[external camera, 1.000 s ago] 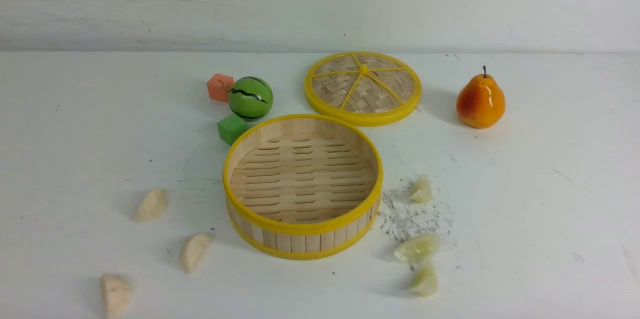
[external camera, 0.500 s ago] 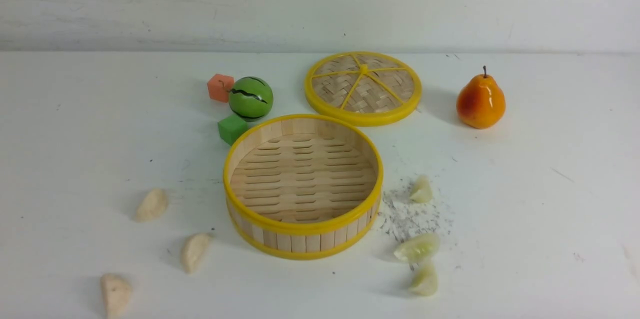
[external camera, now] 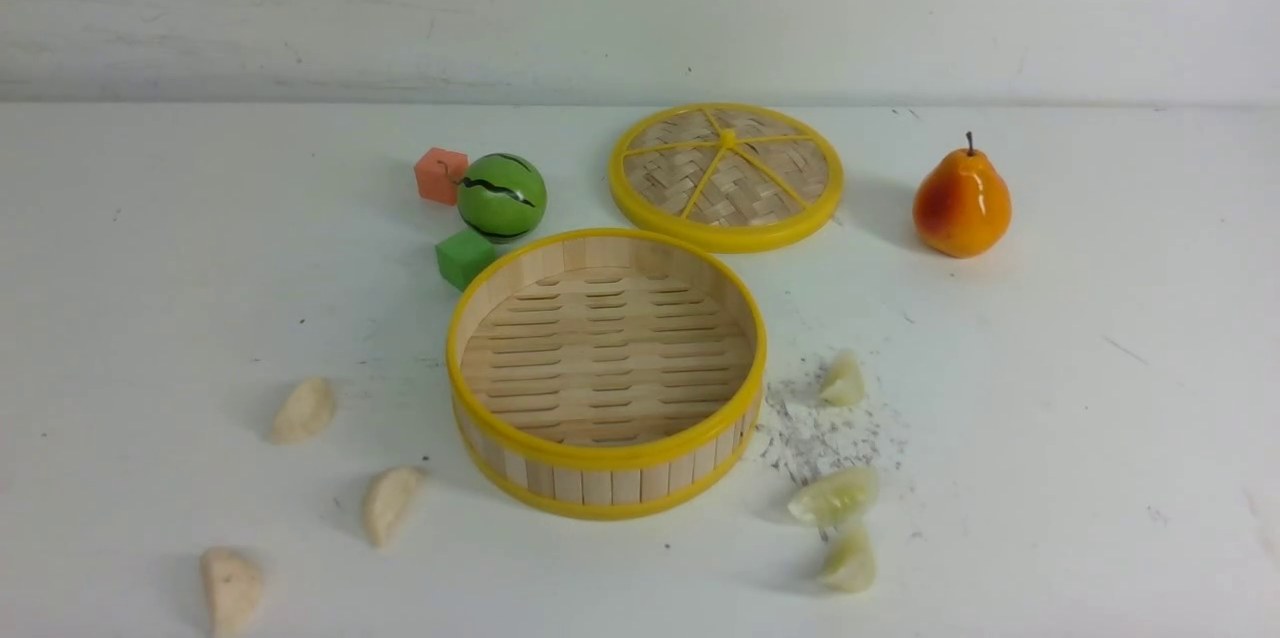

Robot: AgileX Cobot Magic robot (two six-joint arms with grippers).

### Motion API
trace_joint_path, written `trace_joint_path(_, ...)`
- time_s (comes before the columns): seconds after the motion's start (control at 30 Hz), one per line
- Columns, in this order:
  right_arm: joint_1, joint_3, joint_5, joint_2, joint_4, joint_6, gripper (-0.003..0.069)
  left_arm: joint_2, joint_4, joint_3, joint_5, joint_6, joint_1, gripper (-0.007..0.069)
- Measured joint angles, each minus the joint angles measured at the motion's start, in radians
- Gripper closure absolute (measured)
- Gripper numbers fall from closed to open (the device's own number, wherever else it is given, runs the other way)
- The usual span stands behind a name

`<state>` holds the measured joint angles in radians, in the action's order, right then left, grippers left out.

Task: Put the dumplings into the steamer on the white table.
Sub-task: 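Reach for and grasp a dumpling on the table with the left gripper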

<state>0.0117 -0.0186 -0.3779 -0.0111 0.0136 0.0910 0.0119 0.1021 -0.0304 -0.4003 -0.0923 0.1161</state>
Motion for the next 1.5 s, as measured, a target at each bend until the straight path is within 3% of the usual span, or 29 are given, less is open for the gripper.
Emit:
trace_joint_path(0.9,0.000,0.000,0.004,0.000,0.000,0.000,0.0419,0.000,0.003,-0.001,0.023,-0.003,0.000,0.0638)
trace_joint_path(1.07,0.000,-0.009,0.140,0.000,0.001,0.000,0.0419,0.000,0.003,-0.001,0.248,-0.003,0.000,0.0638)
trace_joint_path(1.33,0.000,-0.009,0.618,0.000,0.001,0.000,0.0419,0.000,0.011,-0.001,0.804,-0.011,0.000,0.0638)
trace_joint_path(1.43,0.000,-0.009,0.799,0.000,0.008,0.037,0.0419,0.000,0.016,-0.001,1.008,-0.066,0.000,0.0638)
trace_joint_path(1.5,0.000,-0.009,0.852,0.000,0.011,0.063,0.0419,0.000,0.018,-0.001,1.059,-0.099,0.000,0.0638)
